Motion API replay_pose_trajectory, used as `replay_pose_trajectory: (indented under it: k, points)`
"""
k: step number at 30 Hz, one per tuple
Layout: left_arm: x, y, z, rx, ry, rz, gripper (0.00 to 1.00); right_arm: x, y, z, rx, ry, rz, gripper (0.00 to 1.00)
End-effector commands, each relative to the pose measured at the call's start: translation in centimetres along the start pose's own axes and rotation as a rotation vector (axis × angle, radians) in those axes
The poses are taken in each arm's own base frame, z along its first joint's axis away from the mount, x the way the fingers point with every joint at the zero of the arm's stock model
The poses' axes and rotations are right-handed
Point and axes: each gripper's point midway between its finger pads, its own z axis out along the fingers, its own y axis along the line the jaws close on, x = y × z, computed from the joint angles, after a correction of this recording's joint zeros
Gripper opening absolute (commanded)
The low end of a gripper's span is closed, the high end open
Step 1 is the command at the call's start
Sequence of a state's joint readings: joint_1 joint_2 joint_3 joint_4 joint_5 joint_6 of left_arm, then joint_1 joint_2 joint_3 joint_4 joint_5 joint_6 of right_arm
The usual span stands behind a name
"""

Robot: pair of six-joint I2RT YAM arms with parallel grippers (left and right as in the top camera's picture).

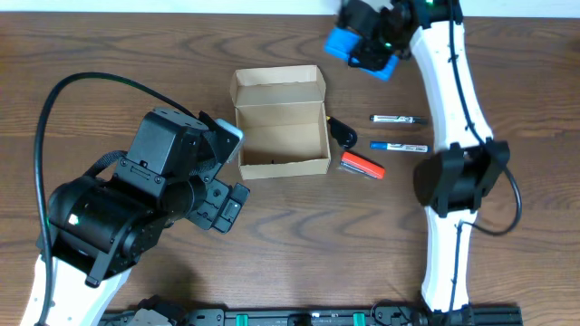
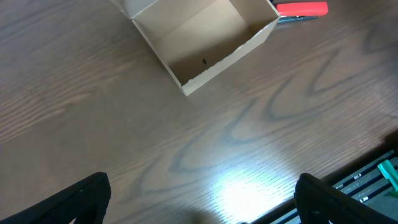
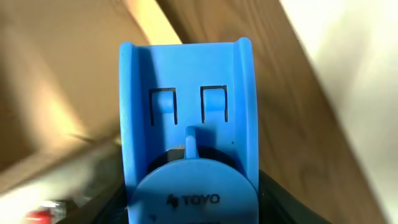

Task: Pack container
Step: 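Carry the blue dispenser over the box and lower it inside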

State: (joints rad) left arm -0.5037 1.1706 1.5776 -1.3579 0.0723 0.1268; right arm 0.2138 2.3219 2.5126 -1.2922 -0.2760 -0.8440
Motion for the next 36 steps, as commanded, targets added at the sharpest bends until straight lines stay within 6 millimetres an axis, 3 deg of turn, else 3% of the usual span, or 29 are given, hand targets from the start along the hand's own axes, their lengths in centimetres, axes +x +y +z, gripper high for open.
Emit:
replay_pose_trajectory:
  k: [1,7,11,16,20,26,36]
  points:
    - [0.2,0.1,0.2,0.003,0.009,-0.017,0.95,-4.2,4.5,-1.4,-0.063,-0.063,-0.070,0.29]
    - [0.2,0.1,0.2,0.003,0.009,-0.017,0.95,-6.2,12.9,0.0,-0.227,0.011,-0.169,0.27]
    - [0.2,0.1,0.2,0.003,0.009,-0.017,0.95,-6.9,16.5,0.9,-0.282,0.039,-0.223,0.27]
    - [0.2,0.0,0.2,0.003,0.009,-0.017,0.95,-5.5,20.1,3.2,-0.368,0.112,-0.256,0.27]
    - [0.2,0.0,0.2,0.003,0.009,-0.017,0.95,-3.8,21.8,5.0,-0.419,0.163,-0.279,0.27]
    - [0.2,0.1,0.2,0.003,0.009,-0.017,0.95,-2.1,22.2,7.6,-0.426,0.192,-0.295,0.27]
    - [0.2,0.1,0.2,0.003,0.009,-0.017,0.95,-1.1,23.3,9.0,-0.475,0.172,-0.373,0.32]
